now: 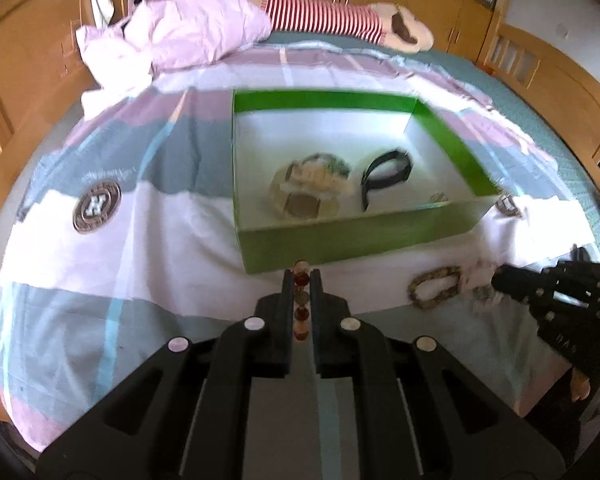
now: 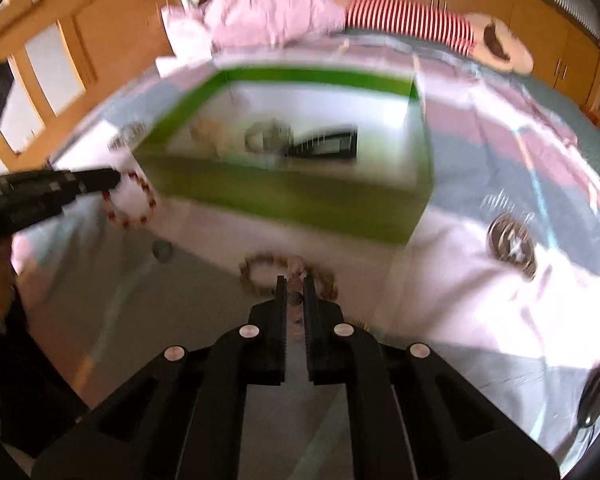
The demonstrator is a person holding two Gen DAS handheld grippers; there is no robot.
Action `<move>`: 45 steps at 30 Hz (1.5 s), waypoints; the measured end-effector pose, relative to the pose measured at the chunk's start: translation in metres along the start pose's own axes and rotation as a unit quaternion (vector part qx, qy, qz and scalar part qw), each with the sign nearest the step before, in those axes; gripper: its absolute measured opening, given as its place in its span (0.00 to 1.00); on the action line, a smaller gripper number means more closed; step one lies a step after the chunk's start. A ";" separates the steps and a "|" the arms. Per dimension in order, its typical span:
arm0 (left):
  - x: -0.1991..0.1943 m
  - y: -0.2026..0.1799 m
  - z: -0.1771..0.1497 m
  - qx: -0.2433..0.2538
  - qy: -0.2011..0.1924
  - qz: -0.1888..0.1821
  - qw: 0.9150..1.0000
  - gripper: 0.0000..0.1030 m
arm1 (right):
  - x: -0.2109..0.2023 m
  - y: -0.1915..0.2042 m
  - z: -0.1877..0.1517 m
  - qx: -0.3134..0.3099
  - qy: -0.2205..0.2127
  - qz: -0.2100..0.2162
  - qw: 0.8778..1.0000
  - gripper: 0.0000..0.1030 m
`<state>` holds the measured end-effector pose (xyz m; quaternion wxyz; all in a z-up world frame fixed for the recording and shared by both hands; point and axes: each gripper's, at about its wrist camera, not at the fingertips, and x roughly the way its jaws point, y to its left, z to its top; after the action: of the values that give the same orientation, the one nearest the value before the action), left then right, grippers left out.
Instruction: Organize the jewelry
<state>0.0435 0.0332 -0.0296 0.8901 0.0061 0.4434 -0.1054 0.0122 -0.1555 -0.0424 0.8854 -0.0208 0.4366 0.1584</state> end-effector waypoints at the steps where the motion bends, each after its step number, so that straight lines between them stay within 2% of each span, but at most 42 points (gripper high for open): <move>1: -0.008 -0.003 0.003 0.004 -0.010 -0.002 1.000 0.08 | -0.007 -0.001 0.005 0.001 -0.012 -0.001 1.000 0.08; 5: -0.027 -0.010 0.017 0.016 -0.031 -0.004 0.999 0.08 | -0.030 -0.006 0.029 0.009 -0.056 0.000 0.998 0.08; 13: -0.040 -0.015 0.082 0.027 -0.074 0.012 0.997 0.08 | -0.036 -0.010 0.093 0.002 -0.116 -0.020 0.993 0.08; 17: -0.024 -0.008 0.114 0.016 -0.082 0.016 0.996 0.08 | -0.003 -0.026 0.114 0.020 -0.102 -0.027 0.994 0.08; 21: 0.022 0.001 0.124 0.002 -0.052 0.031 0.998 0.08 | 0.049 -0.044 0.108 0.046 -0.057 -0.034 0.997 0.08; 25: 0.073 0.005 0.120 0.006 -0.013 0.044 0.999 0.08 | 0.086 -0.050 0.096 0.057 -0.013 -0.041 0.997 0.08; 26: 0.082 0.005 0.119 0.010 -0.006 0.049 0.999 0.11 | 0.089 -0.051 0.093 0.059 -0.008 -0.044 0.997 0.13; 27: 0.090 0.004 0.118 0.014 0.003 0.057 0.998 0.26 | 0.088 -0.050 0.091 0.061 -0.007 -0.042 0.997 0.25; 28: 0.091 0.002 0.116 0.016 0.007 0.068 0.997 0.35 | 0.085 -0.050 0.090 0.063 -0.010 -0.038 0.997 0.33; 29: 0.087 0.001 0.113 0.017 0.001 0.078 0.997 0.45 | 0.076 -0.049 0.088 0.067 -0.016 -0.034 0.997 0.45; 31: 0.064 -0.005 0.104 0.018 -0.024 0.086 0.996 0.48 | 0.053 -0.043 0.083 0.064 -0.029 -0.023 0.997 0.48; 34: 0.014 -0.023 0.074 0.034 -0.064 0.067 0.995 0.66 | 0.015 -0.032 0.068 0.045 -0.047 -0.017 0.998 0.53; 35: -0.001 -0.031 0.058 0.047 -0.073 0.053 0.995 0.72 | 0.005 -0.029 0.060 0.042 -0.051 -0.017 0.998 0.60; 37: -0.011 -0.041 0.033 0.071 -0.076 0.045 0.994 0.73 | -0.004 -0.028 0.042 0.046 -0.050 -0.021 0.997 0.65; 39: -0.008 -0.048 0.011 0.091 -0.068 0.060 0.992 0.76 | -0.003 -0.030 0.017 0.057 -0.030 -0.029 0.998 0.68; 42: 0.019 -0.048 -0.011 0.099 -0.014 0.073 0.992 0.76 | 0.012 -0.036 -0.005 0.080 0.015 -0.053 0.995 0.68; 45: 0.036 -0.043 -0.015 0.080 0.020 0.069 0.994 0.76 | 0.024 -0.037 -0.010 0.075 0.032 -0.063 0.995 0.68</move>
<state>0.0444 -0.0138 -0.0635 0.8828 0.1102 0.4498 -0.0787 0.0293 -0.1860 -0.0705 0.8784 0.0129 0.4729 0.0682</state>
